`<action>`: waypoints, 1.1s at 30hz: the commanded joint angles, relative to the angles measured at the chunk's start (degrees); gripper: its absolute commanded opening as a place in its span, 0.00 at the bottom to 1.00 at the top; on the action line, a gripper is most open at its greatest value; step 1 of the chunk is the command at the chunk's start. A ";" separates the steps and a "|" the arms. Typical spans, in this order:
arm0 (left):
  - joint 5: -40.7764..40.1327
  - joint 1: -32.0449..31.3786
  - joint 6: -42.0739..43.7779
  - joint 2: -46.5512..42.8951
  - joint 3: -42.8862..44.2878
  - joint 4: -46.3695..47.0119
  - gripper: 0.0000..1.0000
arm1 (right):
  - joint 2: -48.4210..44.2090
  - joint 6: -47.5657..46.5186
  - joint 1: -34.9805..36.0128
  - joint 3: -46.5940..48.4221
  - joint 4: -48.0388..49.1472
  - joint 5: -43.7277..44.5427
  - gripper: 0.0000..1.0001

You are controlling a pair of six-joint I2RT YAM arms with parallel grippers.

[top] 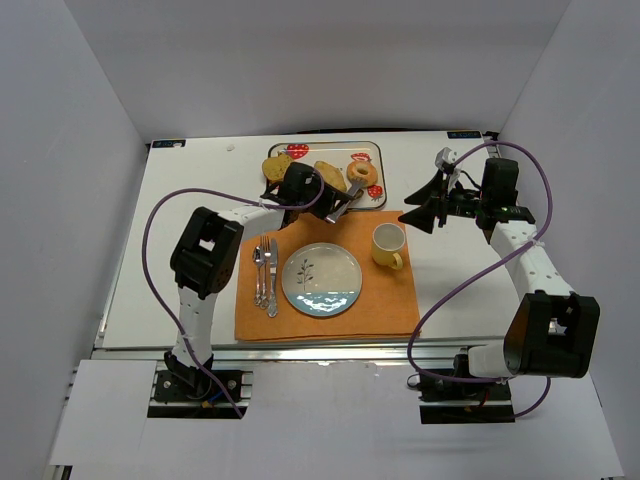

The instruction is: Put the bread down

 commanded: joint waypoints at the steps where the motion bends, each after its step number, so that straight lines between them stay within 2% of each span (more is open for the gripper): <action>1: -0.95 -0.28 -1.23 -1.31 1.35 2.46 0.53 | -1.11 -1.23 -0.21 -0.03 -0.19 -1.44 0.65; 18: -1.83 -0.28 -2.55 -3.15 -1.56 7.03 0.53 | -1.29 -1.67 -0.39 -0.20 -0.45 -1.79 0.66; 33: -1.48 -0.28 -3.52 -0.17 0.73 7.38 0.53 | -1.46 -2.03 -0.48 -0.38 -0.98 -1.97 0.66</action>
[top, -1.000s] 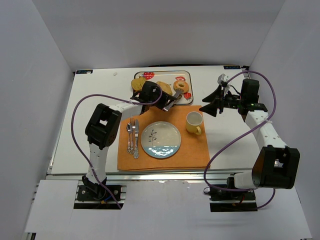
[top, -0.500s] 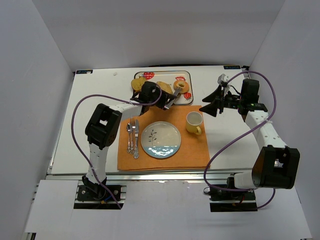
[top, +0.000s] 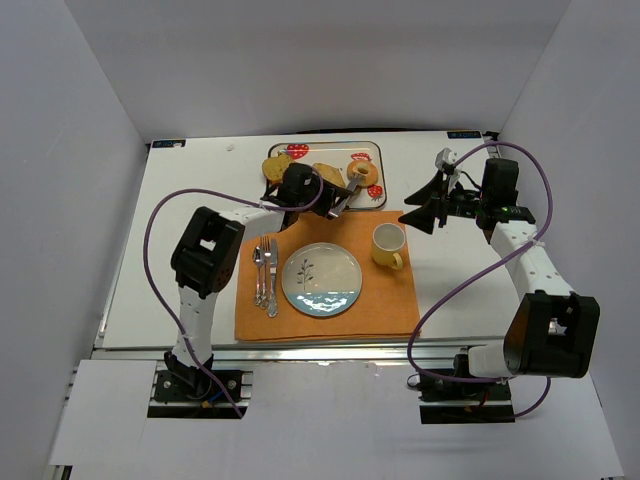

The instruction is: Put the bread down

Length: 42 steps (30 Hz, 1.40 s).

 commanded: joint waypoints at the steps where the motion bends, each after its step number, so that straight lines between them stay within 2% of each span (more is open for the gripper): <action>1: 0.07 -0.28 -0.55 -0.15 1.93 1.42 0.52 | -1.29 -0.91 -0.39 -0.29 -0.44 -1.56 0.66; 4: 0.16 -0.28 -0.64 0.47 2.02 1.33 0.48 | -1.29 -0.91 -0.39 -0.20 -0.44 -1.64 0.66; 6: 0.42 -0.28 -0.55 0.74 2.02 1.24 0.39 | -1.29 -0.91 -0.39 -0.12 -0.44 -1.64 0.66; 11: 0.34 -0.28 -0.64 1.18 1.14 2.12 0.31 | -1.29 -0.82 -0.48 0.06 -0.52 -1.73 0.66; 15: 0.69 -0.28 0.33 1.00 1.31 2.56 0.22 | -1.29 -0.91 -0.48 0.24 -0.79 -1.91 0.66; 21: 0.95 -0.28 3.67 -0.40 2.02 2.38 0.00 | -1.29 -0.73 -0.65 0.76 -1.14 -2.08 0.66; 35: 3.32 -0.37 9.91 -9.19 0.96 1.07 0.00 | -1.29 -0.82 -0.65 1.38 -1.23 -2.43 0.66; 42: 3.59 -0.54 13.07 -18.06 -0.70 -4.81 0.00 | -1.38 -1.70 -0.74 2.08 -2.72 -2.17 0.66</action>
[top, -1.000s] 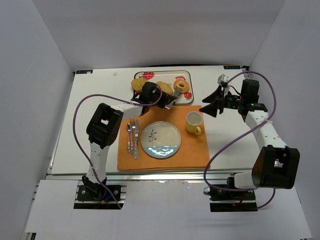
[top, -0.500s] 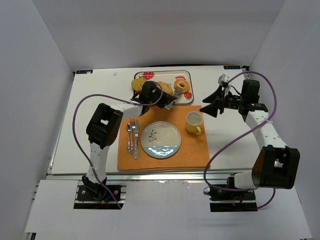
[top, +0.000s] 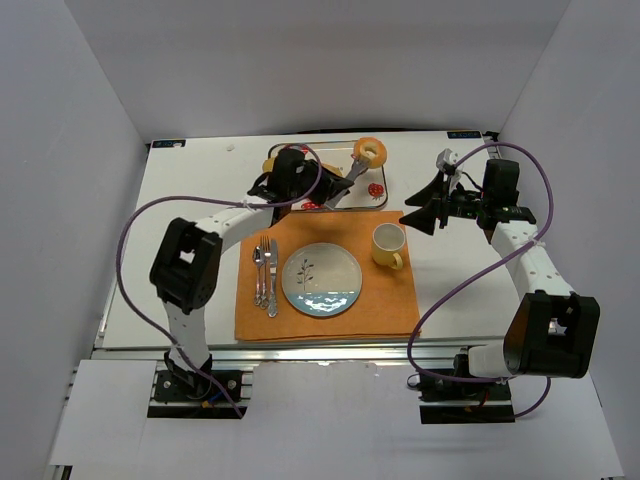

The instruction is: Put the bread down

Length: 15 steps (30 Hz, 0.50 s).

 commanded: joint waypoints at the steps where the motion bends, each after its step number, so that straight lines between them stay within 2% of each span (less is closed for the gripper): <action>1: 0.90 -0.50 4.04 -10.72 -1.16 -3.83 0.00 | -1.38 -1.98 -0.35 2.26 -1.93 -1.27 0.66; 5: 2.03 -0.50 7.65 -20.21 -9.23 -10.70 0.00 | -1.29 -2.60 -0.35 2.61 -2.46 -0.92 0.66; 10: 3.80 -0.50 8.10 -34.18 -25.29 -17.55 0.00 | -0.85 -3.13 -0.35 3.66 -2.90 -0.75 0.66; 15: 5.47 -0.50 7.74 -47.46 -36.40 -24.31 0.00 | -0.06 -4.10 -0.35 4.54 -4.57 -1.01 0.66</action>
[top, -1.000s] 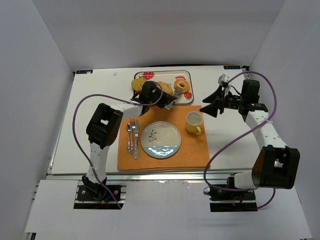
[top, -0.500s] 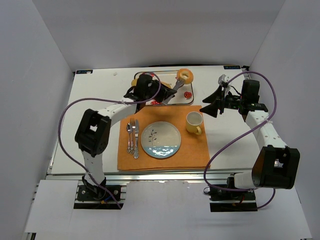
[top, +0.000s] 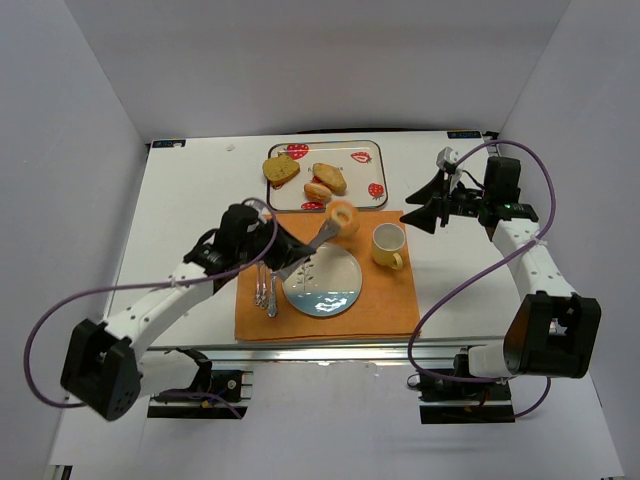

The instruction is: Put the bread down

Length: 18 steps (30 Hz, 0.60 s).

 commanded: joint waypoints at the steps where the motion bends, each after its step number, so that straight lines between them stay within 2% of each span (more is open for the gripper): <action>1: 2.04 -0.28 0.75 -6.86 -5.26 -7.08 0.00 | 0.29 -1.43 -0.35 3.25 -1.60 -1.05 0.66; 6: 2.39 -0.28 0.57 -12.23 -10.37 -10.33 0.00 | 1.00 -1.34 -0.35 3.78 -1.86 -1.41 0.66; 11: 2.48 -0.28 2.15 -12.14 -10.90 -12.18 0.00 | 1.00 -1.26 -0.26 3.96 -1.95 -1.49 0.67; 13: 2.48 -0.28 2.33 -11.97 -10.64 -12.88 0.07 | 1.00 -1.17 -0.26 3.96 -1.95 -1.49 0.67; 16: 2.13 -0.28 3.56 -11.71 -10.02 -14.82 0.23 | 0.82 -1.08 -0.26 3.78 -1.86 -1.58 0.67; 17: 1.87 -0.28 3.74 -11.71 -9.85 -15.17 0.35 | 0.82 -1.08 -0.26 3.78 -1.95 -1.67 0.67; 18: 1.69 -0.28 3.82 -11.79 -9.67 -16.04 0.38 | 0.73 -1.08 -0.26 3.52 -1.95 -1.58 0.67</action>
